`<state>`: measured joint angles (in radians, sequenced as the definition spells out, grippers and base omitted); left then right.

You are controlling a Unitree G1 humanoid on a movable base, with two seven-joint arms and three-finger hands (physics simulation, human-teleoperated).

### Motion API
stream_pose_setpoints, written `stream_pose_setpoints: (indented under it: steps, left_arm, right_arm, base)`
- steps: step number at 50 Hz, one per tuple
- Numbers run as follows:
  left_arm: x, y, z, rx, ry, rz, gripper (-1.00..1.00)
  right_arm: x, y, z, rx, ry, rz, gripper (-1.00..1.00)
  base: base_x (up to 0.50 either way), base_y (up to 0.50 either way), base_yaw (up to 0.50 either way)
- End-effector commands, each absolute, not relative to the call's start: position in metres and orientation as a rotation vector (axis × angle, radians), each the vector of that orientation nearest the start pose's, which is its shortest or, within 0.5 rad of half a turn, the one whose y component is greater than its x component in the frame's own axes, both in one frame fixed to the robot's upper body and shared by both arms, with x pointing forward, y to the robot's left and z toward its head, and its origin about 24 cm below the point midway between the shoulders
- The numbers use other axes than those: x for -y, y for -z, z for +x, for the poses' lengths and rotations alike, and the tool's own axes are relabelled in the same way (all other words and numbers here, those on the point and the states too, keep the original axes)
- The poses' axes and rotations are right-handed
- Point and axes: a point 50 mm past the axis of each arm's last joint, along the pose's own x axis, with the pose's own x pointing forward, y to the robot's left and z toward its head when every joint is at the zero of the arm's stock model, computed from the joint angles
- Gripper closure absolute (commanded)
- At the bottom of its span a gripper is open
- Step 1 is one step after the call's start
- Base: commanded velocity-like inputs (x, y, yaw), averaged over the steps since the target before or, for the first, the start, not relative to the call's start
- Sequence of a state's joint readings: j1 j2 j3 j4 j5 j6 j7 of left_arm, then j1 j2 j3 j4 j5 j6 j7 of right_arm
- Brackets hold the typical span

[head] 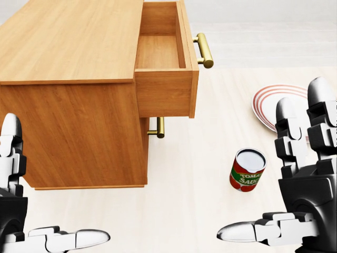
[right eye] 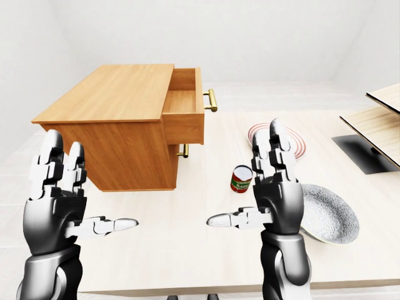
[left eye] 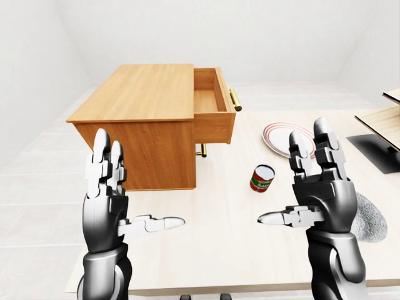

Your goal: Close the top drawer of the cabinet.

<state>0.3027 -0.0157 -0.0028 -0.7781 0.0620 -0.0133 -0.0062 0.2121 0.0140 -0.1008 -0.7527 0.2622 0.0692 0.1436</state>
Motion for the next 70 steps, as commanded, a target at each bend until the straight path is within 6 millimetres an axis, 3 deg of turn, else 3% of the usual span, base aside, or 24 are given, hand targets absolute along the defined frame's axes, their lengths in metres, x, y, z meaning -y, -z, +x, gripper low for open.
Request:
stream_pose_setpoints:
  steps: [1, 27, 51, 70]
  left_arm:
    - [-0.162, -0.156, 0.171, 0.492, -0.09, 0.082, -1.0]
    - [-0.161, -0.156, 0.171, 0.493, -0.084, 0.083, -1.0]
    - [-0.159, -0.155, 0.172, 0.492, -0.072, 0.086, -1.0]
    - [-0.157, -0.156, 0.171, 0.494, -0.068, 0.091, -1.0]
  right_arm:
    - [0.17, -0.16, 0.184, 0.503, -0.069, 0.152, -1.0]
    - [0.168, -0.156, 0.186, 0.49, -0.07, 0.138, -1.0]
    - [0.163, -0.14, 0.201, 0.393, -0.002, 0.051, -1.0]
    - [0.166, -0.142, 0.205, 0.394, 0.039, 0.05, -1.0]
  base:
    - [0.48, 0.02, 0.0]
    - [0.32, 0.18, 0.0]
    - [0.01, 0.0, 0.0]
    - [0.0, 0.0, 0.0]
